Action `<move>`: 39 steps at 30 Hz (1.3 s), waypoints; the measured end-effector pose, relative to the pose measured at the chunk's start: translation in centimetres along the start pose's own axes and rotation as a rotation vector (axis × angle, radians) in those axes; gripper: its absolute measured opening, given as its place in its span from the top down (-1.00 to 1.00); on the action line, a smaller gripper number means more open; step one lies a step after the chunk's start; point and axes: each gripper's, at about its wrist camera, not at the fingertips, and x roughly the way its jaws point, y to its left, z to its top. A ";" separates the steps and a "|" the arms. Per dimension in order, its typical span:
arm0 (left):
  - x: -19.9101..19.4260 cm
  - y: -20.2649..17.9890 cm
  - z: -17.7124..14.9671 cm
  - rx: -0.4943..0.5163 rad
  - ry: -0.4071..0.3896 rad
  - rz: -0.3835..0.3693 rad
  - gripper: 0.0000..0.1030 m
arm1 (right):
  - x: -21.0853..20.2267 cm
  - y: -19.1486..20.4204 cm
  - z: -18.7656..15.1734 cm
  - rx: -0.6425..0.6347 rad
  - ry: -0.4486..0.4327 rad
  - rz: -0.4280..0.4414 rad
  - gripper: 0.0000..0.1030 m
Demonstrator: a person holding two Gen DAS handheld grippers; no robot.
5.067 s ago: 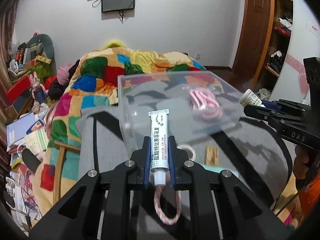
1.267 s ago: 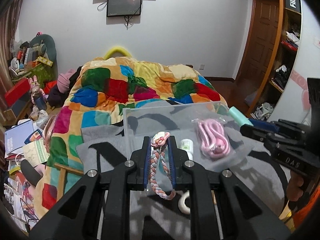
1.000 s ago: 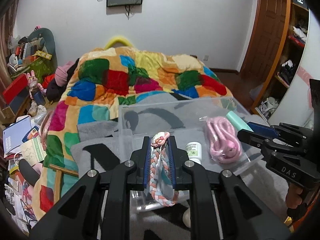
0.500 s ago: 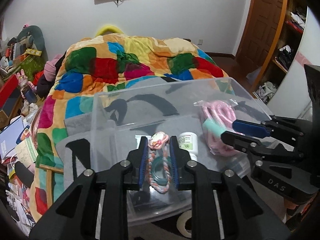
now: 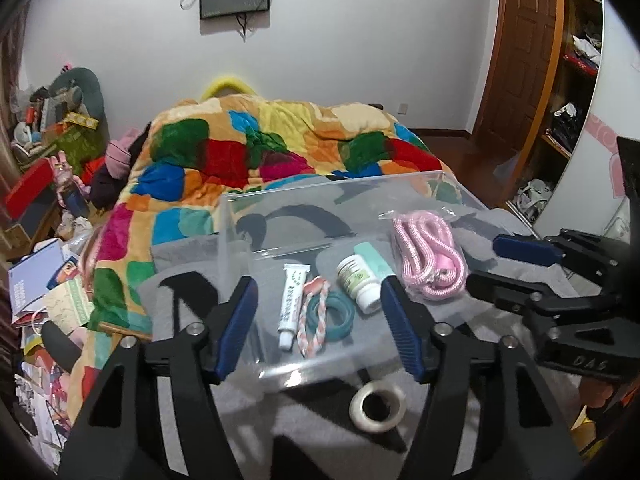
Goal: Organize objects
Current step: 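Place the braided rope and green bottle into the clear box, opening both tools, then grasp the white tape roll with the left tool while the right tool grasps the wooden eraser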
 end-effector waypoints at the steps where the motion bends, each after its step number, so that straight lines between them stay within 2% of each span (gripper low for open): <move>1: -0.4 0.0 -0.3 0.002 -0.008 0.006 -0.30 | -0.4 0.1 -0.2 -0.003 -0.006 0.001 0.04; 7: -2.4 0.7 -2.1 -0.023 -0.032 -0.002 -0.57 | -1.9 1.2 -2.1 -0.050 -0.013 0.029 0.00; 16: -2.6 0.2 -5.4 -0.006 0.013 -0.015 -0.57 | -1.1 3.4 -5.7 -0.128 0.065 0.074 -0.01; 24: -0.4 -1.0 -7.8 0.014 0.101 -0.054 -0.57 | 2.5 2.9 -7.5 -0.098 0.175 0.085 -0.06; 27: 0.4 -1.6 -8.0 0.027 0.124 -0.062 -0.41 | 3.1 3.2 -7.2 -0.110 0.172 0.077 -0.06; 28: 0.7 -1.8 -8.0 0.028 0.134 -0.071 -0.29 | 3.1 3.3 -7.0 -0.122 0.161 0.067 -0.05; 30: 1.1 -1.9 -7.9 0.022 0.142 -0.087 -0.24 | 3.4 3.7 -6.9 -0.143 0.152 0.046 0.03; 32: 1.3 -1.9 -7.8 0.011 0.144 -0.102 -0.18 | 3.8 3.5 -6.8 -0.132 0.167 0.068 0.20; 39: 1.2 -2.8 -7.6 0.039 0.128 -0.143 0.25 | 2.5 3.0 -7.0 -0.108 0.132 0.062 0.21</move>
